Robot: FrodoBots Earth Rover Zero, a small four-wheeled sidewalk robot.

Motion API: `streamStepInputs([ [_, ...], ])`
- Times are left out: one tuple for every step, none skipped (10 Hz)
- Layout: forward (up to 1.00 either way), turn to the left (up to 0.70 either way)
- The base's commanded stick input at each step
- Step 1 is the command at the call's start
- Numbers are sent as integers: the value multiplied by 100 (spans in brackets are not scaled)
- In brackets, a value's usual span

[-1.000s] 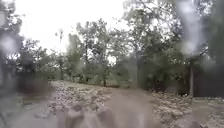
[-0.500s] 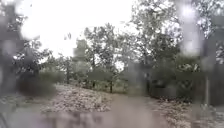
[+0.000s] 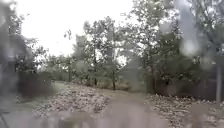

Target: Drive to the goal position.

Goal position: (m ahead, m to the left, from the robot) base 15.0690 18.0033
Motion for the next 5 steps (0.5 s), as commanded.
streamStepInputs([
  [70,7],
  [70,13],
  [70,14],
  [70,14],
  [70,14],
])
